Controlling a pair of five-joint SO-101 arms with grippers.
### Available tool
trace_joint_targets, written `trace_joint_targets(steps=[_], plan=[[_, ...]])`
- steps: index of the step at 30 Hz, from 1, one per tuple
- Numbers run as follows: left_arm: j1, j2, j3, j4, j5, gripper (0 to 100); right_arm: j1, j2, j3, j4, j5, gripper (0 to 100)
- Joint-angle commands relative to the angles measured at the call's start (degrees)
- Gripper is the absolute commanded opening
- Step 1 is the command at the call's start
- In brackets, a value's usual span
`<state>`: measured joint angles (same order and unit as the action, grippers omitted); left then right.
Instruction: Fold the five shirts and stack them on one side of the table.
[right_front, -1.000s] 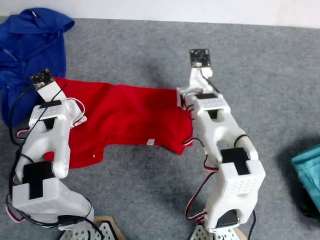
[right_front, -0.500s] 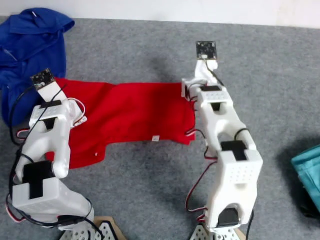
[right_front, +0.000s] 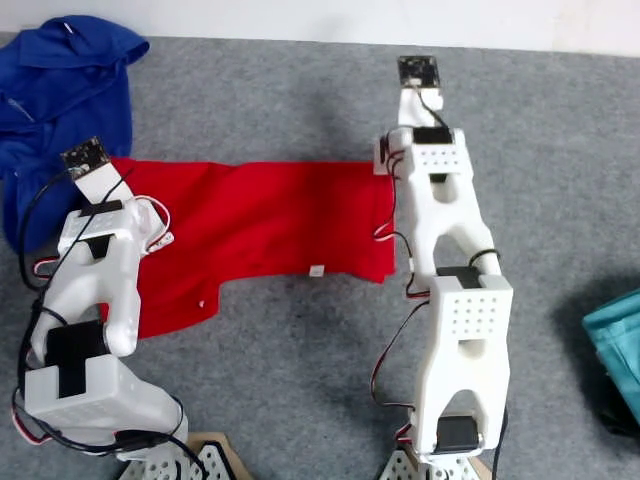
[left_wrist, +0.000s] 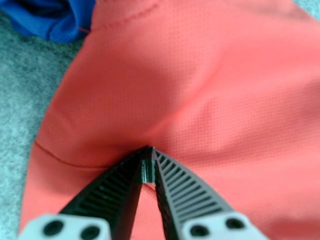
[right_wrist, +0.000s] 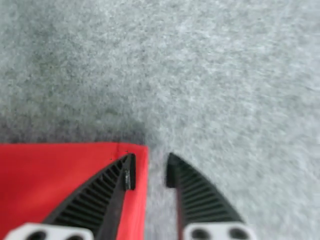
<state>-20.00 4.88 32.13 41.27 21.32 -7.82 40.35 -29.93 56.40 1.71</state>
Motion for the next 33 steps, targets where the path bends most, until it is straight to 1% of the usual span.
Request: trace_joint_targets(steps=[1,4,7,13,15,17,19,22,24,27,30,33], plan=[[-0.3,-1.5,-2.2,2.2,0.4,1,-0.3,-1.5,-7.0,8.0,0.8,16.1],[-0.3,-5.7,-3.1,8.1,0.4,7,-0.3,-2.9,-10.0,13.2,0.9,16.1],[-0.3,-12.1,-2.0,11.9,0.6,13,-0.2,-5.7,-9.9,16.4,0.8,16.1],[-0.6,-28.7,6.9,12.6,0.4,14,-0.2,-12.4,-4.3,19.6,0.4,16.1],[-0.7,-34.9,11.7,12.7,0.3,14,-0.3,-15.9,0.5,19.6,0.4,16.1],[-2.2,-40.3,16.7,12.7,0.3,14,-0.9,-20.4,6.8,18.6,0.4,16.1],[-4.7,-44.7,20.0,13.2,0.3,14,-2.0,-25.7,15.2,15.6,0.4,16.1],[-8.1,-47.7,21.0,17.7,0.2,14,-4.5,-35.7,30.1,7.9,0.4,16.1],[-9.5,-47.4,21.0,19.3,-1.1,14,-5.9,-42.9,40.4,2.2,0.7,16.1],[-11.4,-45.8,22.2,19.4,-6.1,14,-6.8,-52.7,54.3,-4.9,0.7,16.3],[-13.4,-43.2,24.5,19.2,-6.6,14,-6.7,-59.8,65.2,-10.8,0.8,16.3],[-15.5,-40.5,25.9,18.8,-6.7,14,-6.5,-63.1,71.7,-14.2,0.8,16.3]])
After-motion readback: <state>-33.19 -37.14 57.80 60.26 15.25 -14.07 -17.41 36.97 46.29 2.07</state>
